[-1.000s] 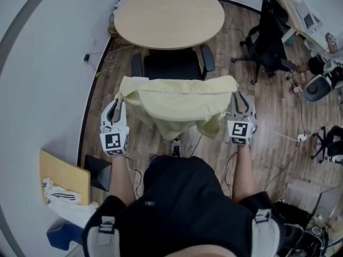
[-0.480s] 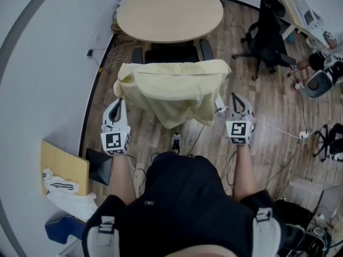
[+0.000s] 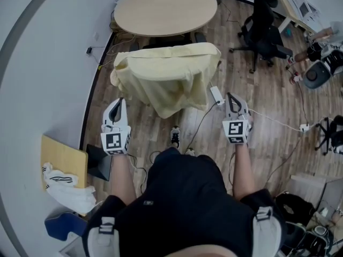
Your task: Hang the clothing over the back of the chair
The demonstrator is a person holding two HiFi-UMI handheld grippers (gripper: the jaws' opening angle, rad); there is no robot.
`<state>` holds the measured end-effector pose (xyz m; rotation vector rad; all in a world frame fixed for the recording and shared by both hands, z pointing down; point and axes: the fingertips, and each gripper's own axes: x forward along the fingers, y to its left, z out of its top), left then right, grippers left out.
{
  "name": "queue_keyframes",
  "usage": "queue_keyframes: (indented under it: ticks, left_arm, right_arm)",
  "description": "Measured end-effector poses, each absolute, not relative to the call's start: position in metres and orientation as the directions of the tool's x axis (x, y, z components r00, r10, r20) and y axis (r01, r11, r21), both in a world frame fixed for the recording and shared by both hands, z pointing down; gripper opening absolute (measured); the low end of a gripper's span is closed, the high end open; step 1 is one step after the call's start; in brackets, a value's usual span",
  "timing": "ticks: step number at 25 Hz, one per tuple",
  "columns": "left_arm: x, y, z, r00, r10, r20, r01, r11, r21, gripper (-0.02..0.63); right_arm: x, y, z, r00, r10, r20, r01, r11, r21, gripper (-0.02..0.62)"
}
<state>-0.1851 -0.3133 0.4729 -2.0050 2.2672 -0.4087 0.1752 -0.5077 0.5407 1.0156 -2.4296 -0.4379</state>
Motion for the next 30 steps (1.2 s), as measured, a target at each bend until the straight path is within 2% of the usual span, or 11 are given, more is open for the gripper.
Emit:
queue_keyframes:
  ticks: [8, 15, 30]
  left_arm:
    - [-0.164, -0.257, 0.477, -0.206, -0.973, 0.103, -0.951, 0.175, -0.254, 0.0]
    - [-0.188, -0.217, 0.476, -0.214, -0.972, 0.096, -0.95, 0.184, -0.253, 0.0]
    - [-0.257, -0.151, 0.464, 0.021, -0.997, 0.069, -0.966, -0.038, -0.254, 0.0]
  right_arm:
    - [0.175, -0.466, 0.546, -0.679, -0.677, 0.284, -0.539, 0.722, 0.433, -0.006]
    - [0.156, -0.432, 0.537, -0.678, -0.689, 0.257, -0.556, 0.709, 0.434, -0.006]
    - [0.106, -0.301, 0.526, -0.53, -0.815, 0.232, -0.679, 0.572, 0.46, -0.006]
